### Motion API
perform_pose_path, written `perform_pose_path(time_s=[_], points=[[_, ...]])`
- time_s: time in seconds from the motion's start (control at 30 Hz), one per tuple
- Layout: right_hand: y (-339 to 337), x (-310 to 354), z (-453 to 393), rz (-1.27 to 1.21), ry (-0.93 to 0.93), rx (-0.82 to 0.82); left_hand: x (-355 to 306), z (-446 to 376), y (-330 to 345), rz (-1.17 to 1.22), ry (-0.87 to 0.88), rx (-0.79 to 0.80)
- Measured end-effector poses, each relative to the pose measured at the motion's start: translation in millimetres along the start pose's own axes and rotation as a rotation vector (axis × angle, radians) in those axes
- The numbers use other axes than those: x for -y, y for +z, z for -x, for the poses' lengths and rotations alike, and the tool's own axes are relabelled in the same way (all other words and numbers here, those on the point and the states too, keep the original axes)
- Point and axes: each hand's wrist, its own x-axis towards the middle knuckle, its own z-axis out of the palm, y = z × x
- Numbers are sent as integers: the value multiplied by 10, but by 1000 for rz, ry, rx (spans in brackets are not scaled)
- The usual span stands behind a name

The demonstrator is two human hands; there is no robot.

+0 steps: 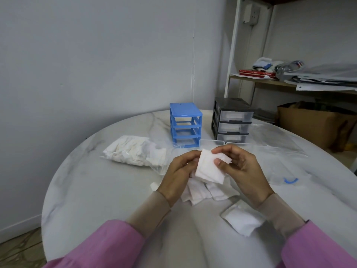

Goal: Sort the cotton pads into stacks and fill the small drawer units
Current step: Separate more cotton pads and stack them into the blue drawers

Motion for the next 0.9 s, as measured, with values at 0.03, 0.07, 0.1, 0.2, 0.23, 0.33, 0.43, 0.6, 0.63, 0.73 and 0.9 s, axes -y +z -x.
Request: perform_pose_path(time_s=[0.03, 0.07, 0.1, 0.2, 0.23, 0.33, 0.43, 0.6, 0.63, 0.73, 0.9], points=[[-4, 0, 2, 16, -2, -2, -10, 7, 5, 23, -11, -8], [-6, 1, 4, 34, -3, -1, -17, 12, 9, 43, -19, -13], [-8, 0, 5, 48, -2, -1, -23, 16, 11, 59, -27, -17], [-13, 7, 9, 51, 1, -10, -33, 20, 18, 65, -18, -8], [-13, 14, 11, 52, -1, -11, -34, 20, 22, 58, -12, -3], [-11, 33, 15, 47, -4, -6, -21, 21, 28, 50, -11, -4], [-7, 41, 19, 53, 4, -12, -14, 23, 30, 49, -17, -17], [21, 58, 16, 30, 6, -63, 12, 10, 28, 27, -14, -24], [22, 55, 16, 17, 9, -82, 13, 7, 28, 28, -14, -25], [13, 43, 15, 26, 22, -116, 21, -4, 22, 20, -1, -32], [0, 40, 13, 89, 16, -129, 4, -3, 15, -6, 67, -34]])
